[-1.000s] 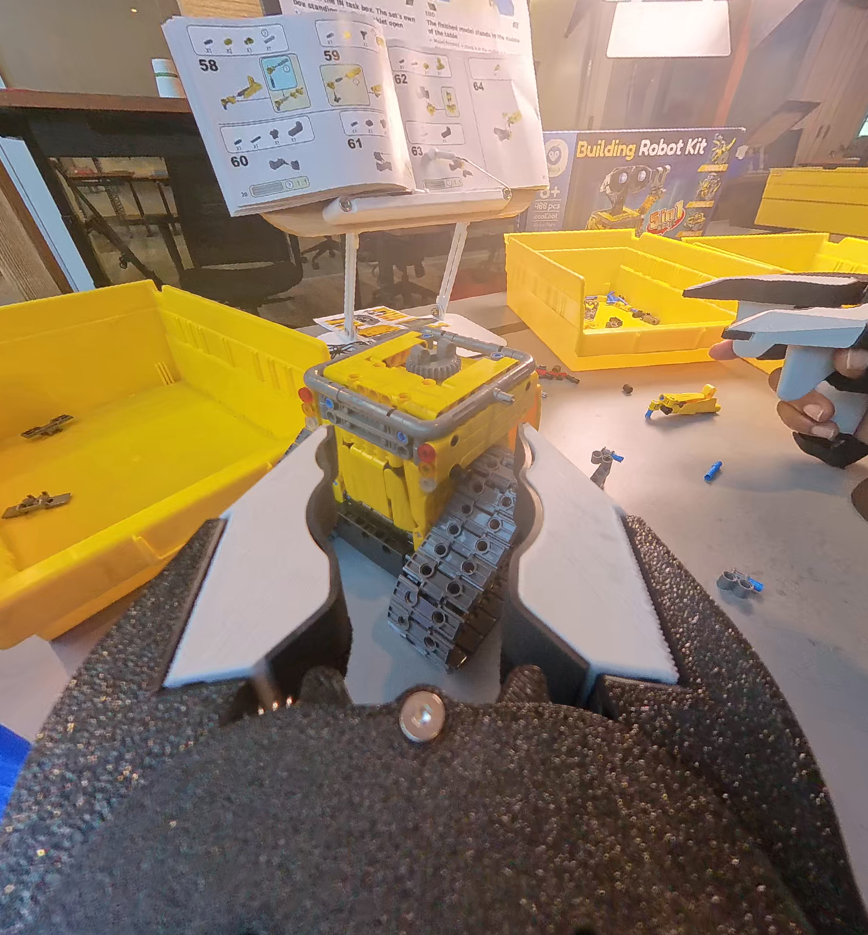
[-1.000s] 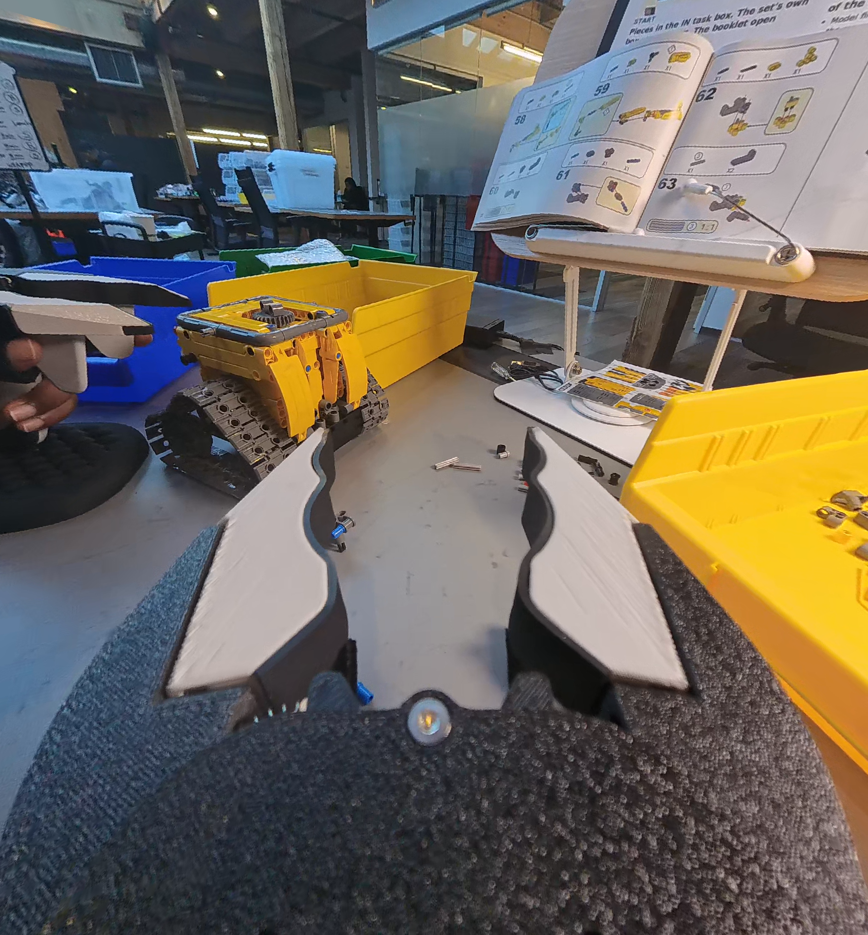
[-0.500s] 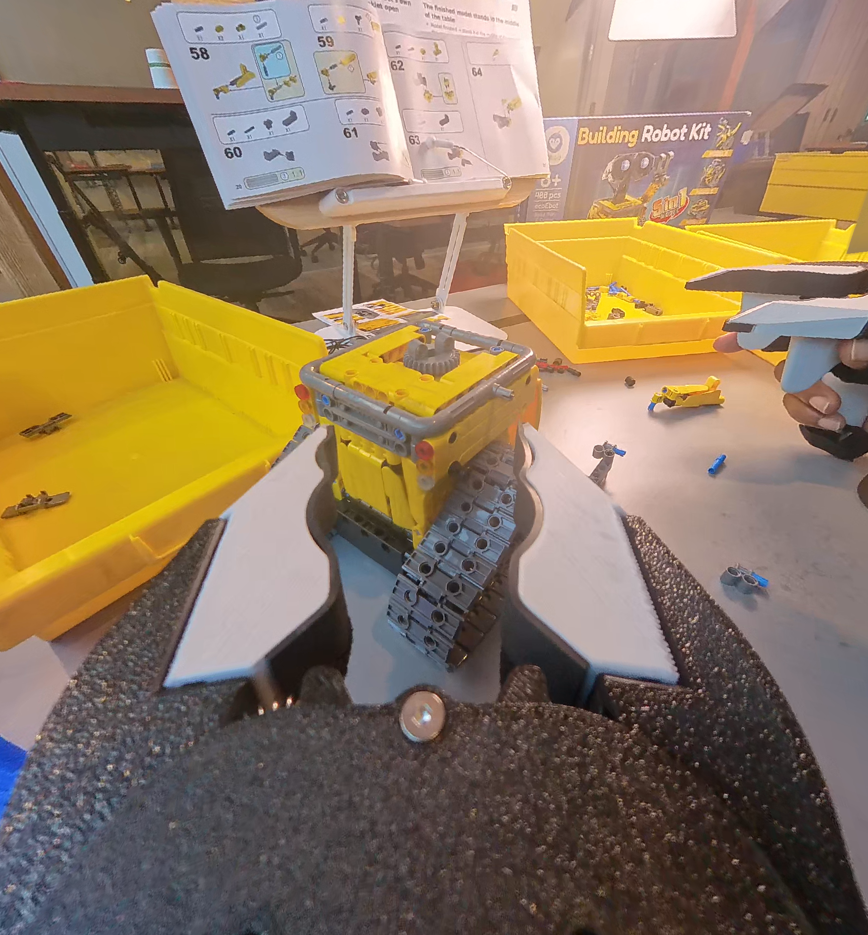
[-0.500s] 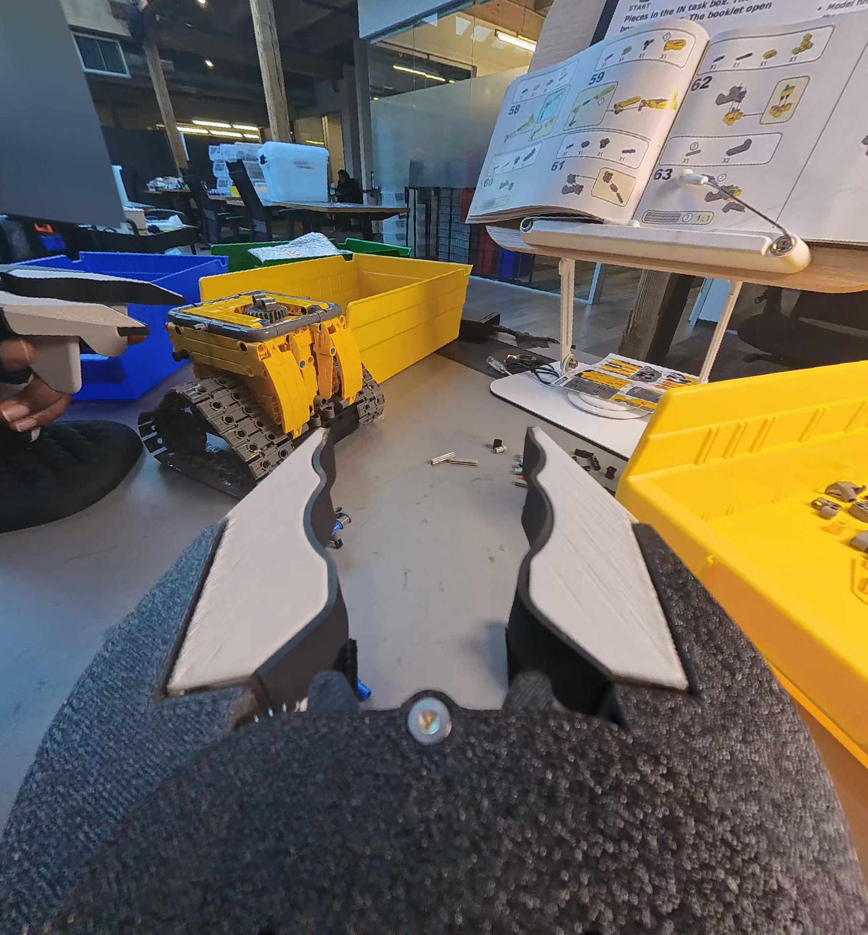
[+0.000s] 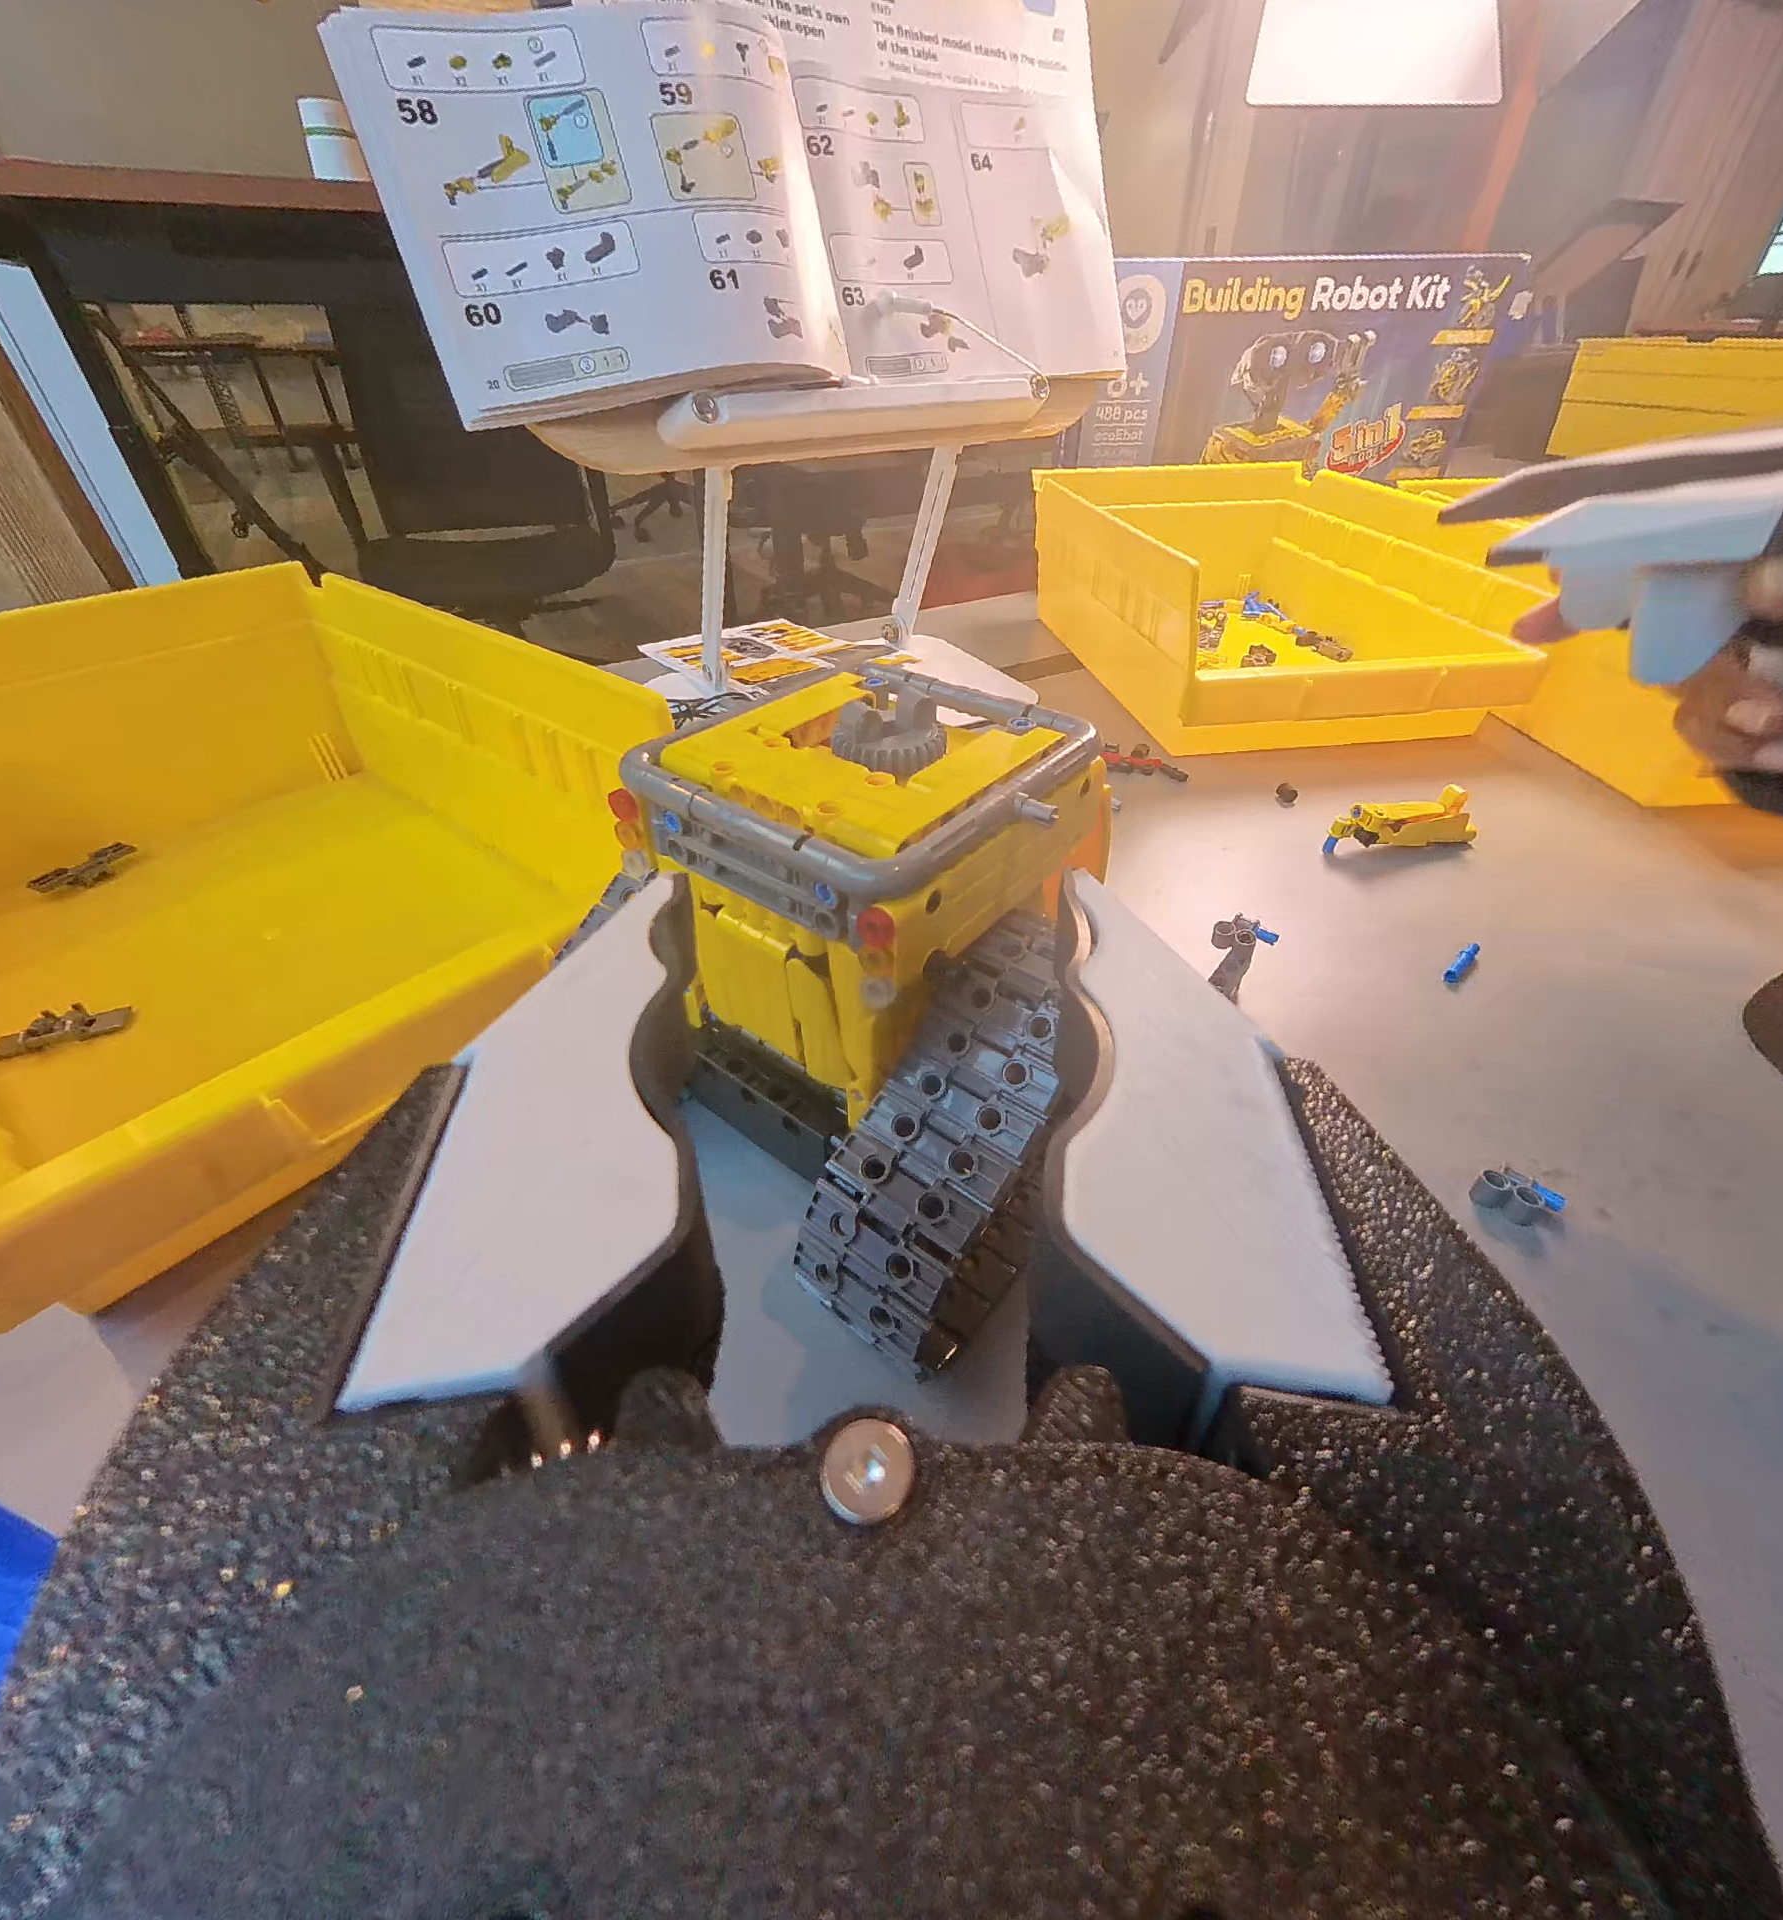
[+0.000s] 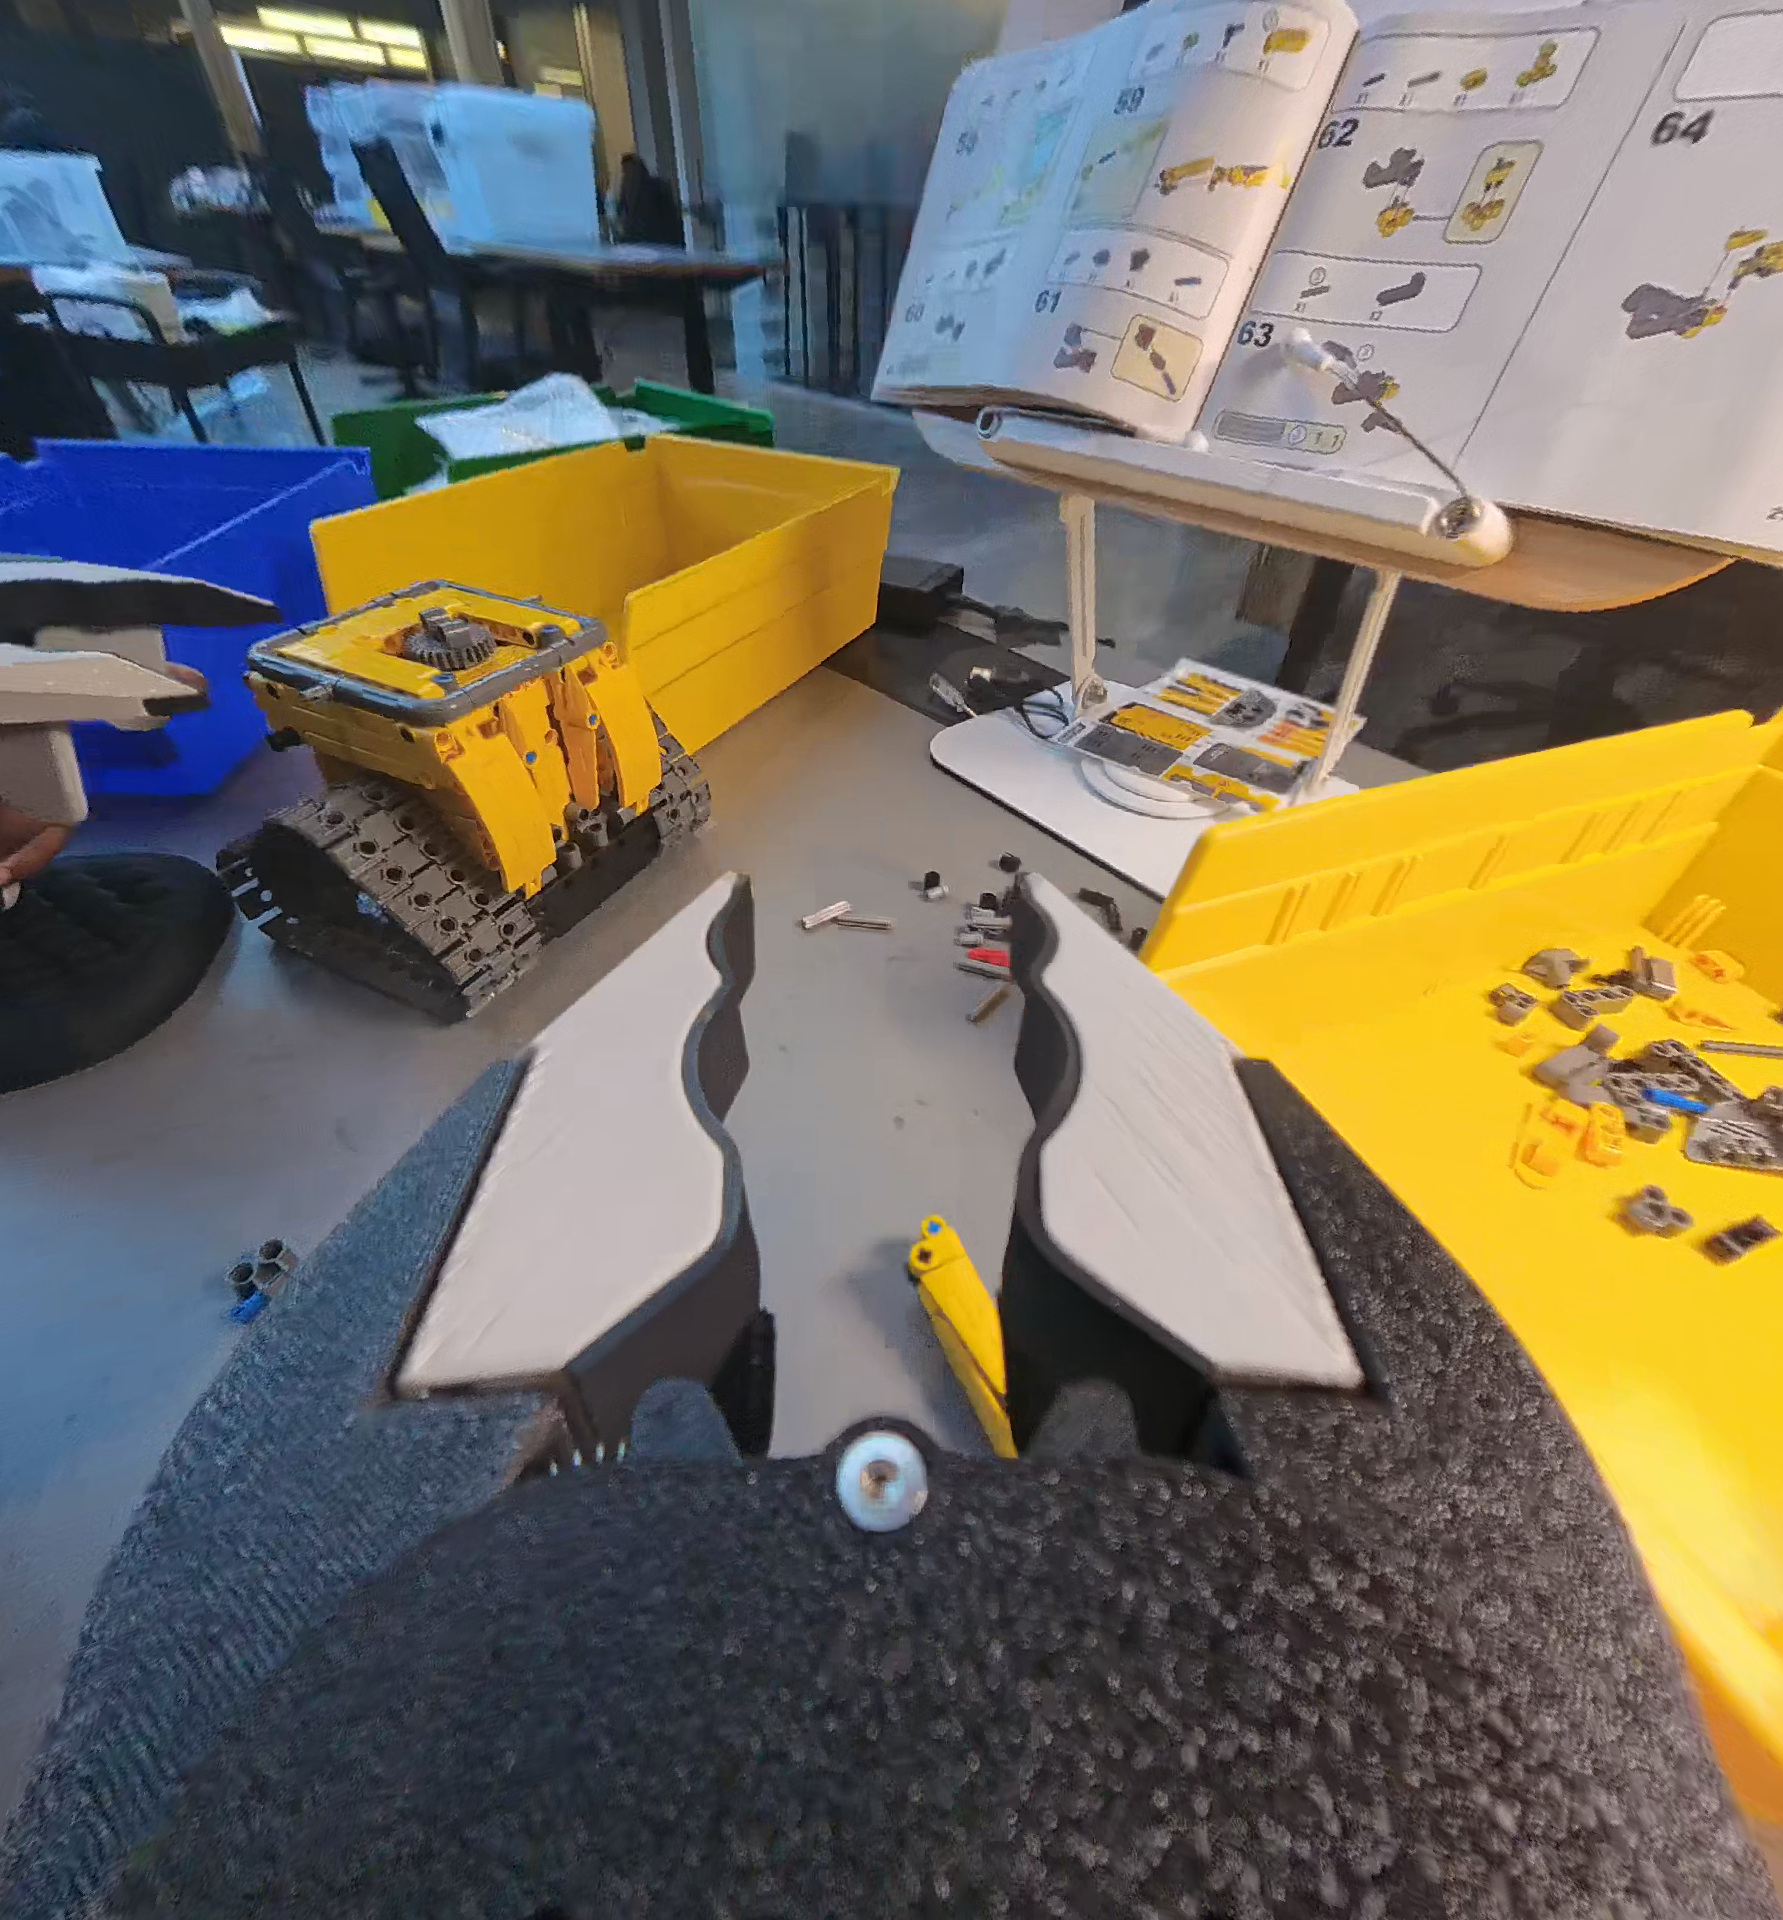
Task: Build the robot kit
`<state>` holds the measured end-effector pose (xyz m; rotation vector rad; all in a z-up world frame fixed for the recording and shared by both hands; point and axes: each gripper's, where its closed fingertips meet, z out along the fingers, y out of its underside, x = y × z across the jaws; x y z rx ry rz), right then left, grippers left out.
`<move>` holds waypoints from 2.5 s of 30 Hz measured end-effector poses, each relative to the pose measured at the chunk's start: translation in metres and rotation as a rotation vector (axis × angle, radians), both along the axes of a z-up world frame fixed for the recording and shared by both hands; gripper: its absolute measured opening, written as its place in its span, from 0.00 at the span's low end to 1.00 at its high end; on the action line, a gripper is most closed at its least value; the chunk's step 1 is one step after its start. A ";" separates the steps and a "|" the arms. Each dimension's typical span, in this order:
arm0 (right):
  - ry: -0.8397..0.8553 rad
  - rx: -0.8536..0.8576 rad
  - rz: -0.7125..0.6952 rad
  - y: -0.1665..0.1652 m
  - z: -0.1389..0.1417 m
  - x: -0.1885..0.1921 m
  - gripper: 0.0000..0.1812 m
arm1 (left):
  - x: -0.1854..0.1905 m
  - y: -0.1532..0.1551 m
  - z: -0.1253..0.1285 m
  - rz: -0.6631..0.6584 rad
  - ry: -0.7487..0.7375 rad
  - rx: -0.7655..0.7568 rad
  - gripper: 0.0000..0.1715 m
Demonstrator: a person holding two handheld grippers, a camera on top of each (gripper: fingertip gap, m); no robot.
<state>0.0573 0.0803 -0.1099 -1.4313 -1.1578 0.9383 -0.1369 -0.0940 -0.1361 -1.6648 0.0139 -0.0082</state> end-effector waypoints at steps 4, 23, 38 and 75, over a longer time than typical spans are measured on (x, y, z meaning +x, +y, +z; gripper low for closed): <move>-0.123 0.049 -0.027 0.048 0.052 0.027 0.23 | 0.000 0.000 0.000 -0.002 -0.004 -0.002 0.40; -0.912 -0.336 -0.198 0.307 -0.089 -0.006 0.16 | -0.004 -0.005 0.007 -0.003 -0.038 0.043 0.39; -0.848 -0.491 -0.277 0.344 -0.128 -0.025 0.00 | -0.006 -0.009 0.012 -0.035 -0.104 0.079 0.39; -1.262 -0.270 0.086 0.270 -0.126 0.034 0.09 | -0.006 -0.002 0.001 -0.031 -0.103 0.015 0.38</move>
